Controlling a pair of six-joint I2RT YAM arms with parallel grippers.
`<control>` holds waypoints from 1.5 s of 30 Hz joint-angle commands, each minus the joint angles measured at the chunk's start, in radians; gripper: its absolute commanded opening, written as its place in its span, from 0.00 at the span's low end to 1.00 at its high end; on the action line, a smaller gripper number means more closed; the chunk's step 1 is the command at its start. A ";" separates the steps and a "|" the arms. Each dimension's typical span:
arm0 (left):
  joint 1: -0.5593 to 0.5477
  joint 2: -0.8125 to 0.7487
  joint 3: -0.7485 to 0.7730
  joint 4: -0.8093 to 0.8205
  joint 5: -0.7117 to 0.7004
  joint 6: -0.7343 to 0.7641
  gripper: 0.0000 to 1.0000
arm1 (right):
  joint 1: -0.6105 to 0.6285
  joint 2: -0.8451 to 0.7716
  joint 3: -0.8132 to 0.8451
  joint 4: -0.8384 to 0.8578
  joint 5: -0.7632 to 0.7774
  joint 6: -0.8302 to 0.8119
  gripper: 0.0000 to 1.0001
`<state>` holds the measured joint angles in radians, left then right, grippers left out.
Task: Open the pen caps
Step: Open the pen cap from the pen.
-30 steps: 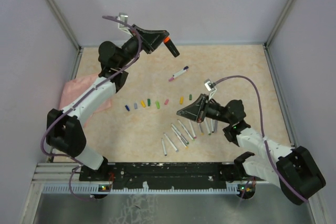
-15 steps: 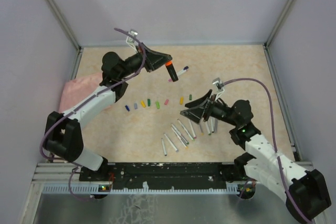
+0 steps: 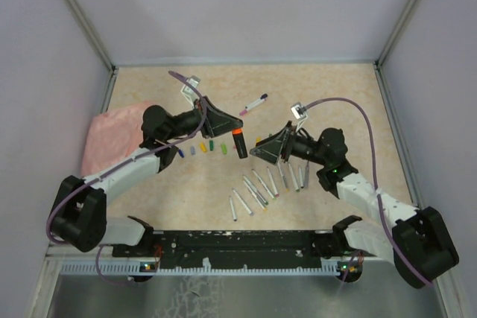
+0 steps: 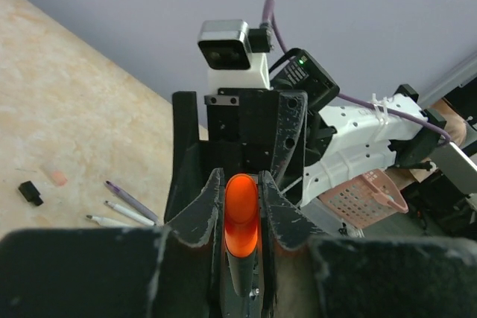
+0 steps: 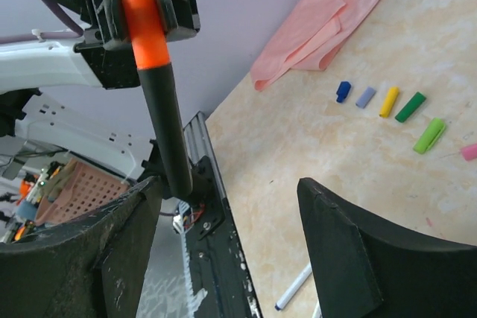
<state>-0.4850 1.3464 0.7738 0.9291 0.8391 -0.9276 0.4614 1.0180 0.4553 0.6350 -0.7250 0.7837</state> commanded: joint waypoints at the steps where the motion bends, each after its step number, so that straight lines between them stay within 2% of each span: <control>1: -0.031 -0.020 -0.031 0.070 -0.004 -0.019 0.00 | 0.004 0.053 0.085 0.185 -0.077 0.089 0.73; 9: -0.071 0.019 -0.013 0.079 -0.022 -0.018 0.00 | 0.071 0.086 0.109 0.189 -0.057 0.081 0.68; 16: -0.098 0.046 0.009 0.089 -0.023 -0.023 0.00 | 0.099 0.127 0.125 0.192 -0.057 0.075 0.56; 19: -0.102 0.052 0.009 0.092 -0.024 -0.027 0.00 | 0.103 0.135 0.133 0.192 -0.068 0.074 0.45; 26: -0.098 0.070 0.039 0.094 -0.038 -0.019 0.00 | 0.106 0.150 0.125 0.227 -0.094 0.095 0.08; 28: -0.092 0.080 0.060 0.091 -0.040 -0.018 0.00 | 0.107 0.150 0.118 0.239 -0.097 0.100 0.00; 39: 0.018 0.162 0.289 0.035 -0.043 -0.014 0.00 | 0.108 0.155 0.054 0.345 -0.098 0.181 0.00; 45: 0.082 0.196 0.418 -0.043 -0.119 0.044 0.00 | 0.108 0.174 0.039 0.380 -0.102 0.214 0.00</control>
<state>-0.5198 1.5307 1.0538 0.8413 0.9520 -0.9607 0.5468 1.1843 0.5377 0.9878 -0.6346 0.9573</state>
